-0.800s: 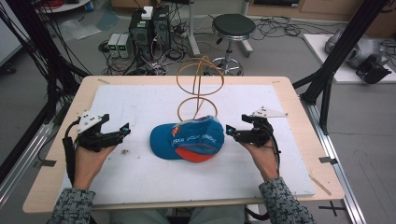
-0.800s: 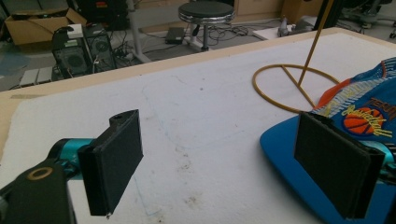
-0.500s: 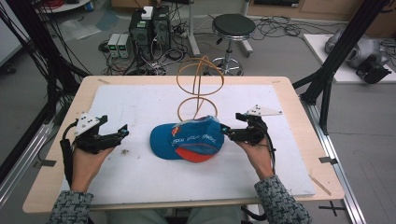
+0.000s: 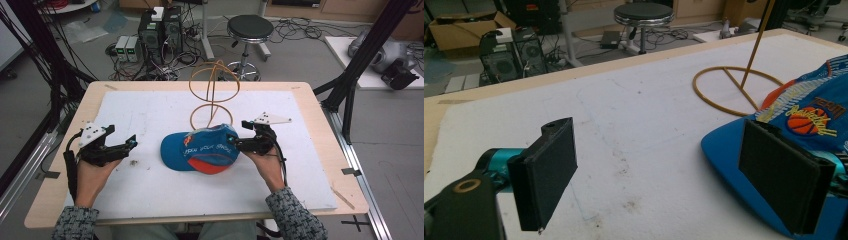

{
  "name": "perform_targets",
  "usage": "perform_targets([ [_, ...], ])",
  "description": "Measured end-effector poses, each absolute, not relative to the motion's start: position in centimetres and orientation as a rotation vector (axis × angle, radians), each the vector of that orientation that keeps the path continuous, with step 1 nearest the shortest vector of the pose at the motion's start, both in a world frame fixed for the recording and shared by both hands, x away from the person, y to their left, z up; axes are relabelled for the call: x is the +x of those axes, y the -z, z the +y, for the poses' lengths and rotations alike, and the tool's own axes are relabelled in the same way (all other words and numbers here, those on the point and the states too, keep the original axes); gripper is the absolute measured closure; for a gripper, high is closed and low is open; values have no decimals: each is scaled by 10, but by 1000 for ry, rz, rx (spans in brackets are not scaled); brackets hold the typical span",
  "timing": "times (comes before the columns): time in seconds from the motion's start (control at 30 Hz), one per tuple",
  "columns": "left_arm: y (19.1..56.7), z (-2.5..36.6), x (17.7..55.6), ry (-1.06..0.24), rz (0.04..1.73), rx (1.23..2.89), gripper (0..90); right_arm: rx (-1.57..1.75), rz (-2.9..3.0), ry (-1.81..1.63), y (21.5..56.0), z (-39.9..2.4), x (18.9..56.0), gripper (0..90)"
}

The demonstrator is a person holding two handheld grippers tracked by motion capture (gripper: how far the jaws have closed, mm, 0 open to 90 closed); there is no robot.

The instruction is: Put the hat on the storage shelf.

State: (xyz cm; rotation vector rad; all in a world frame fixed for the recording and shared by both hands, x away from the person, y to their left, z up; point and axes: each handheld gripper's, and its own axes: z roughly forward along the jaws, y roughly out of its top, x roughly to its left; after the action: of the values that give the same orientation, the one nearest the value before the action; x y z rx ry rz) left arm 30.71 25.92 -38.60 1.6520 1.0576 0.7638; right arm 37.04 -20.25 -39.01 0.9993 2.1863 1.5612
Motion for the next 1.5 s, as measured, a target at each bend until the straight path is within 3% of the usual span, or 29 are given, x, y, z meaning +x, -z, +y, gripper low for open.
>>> perform_targets([
  [0.37,386,266,301,-781,1072,1642,167,945,2224,-1544,397,-185,376,158],
  [0.53,387,268,299,-787,1077,1640,167,909,2251,-1529,400,-180,377,248],
  [0.63,387,269,298,-790,1080,1637,167,870,2256,-1522,399,-178,375,356],
  [0.9,387,269,297,-792,1083,1635,167,850,2277,-1492,401,-174,374,496],
  [1.03,387,269,298,-790,1082,1639,168,843,2290,-1475,401,-174,373,639],
  [1.1,387,269,298,-789,1082,1639,169,839,2291,-1472,402,-173,373,669],
  [1.13,387,269,298,-789,1082,1638,169,831,2282,-1483,403,-173,371,737],
  [1.3,387,269,298,-790,1084,1634,169,838,2285,-1494,402,-173,368,827],
  [1.5,386,269,300,-786,1083,1626,171,857,2284,-1530,392,-172,362,868],
])
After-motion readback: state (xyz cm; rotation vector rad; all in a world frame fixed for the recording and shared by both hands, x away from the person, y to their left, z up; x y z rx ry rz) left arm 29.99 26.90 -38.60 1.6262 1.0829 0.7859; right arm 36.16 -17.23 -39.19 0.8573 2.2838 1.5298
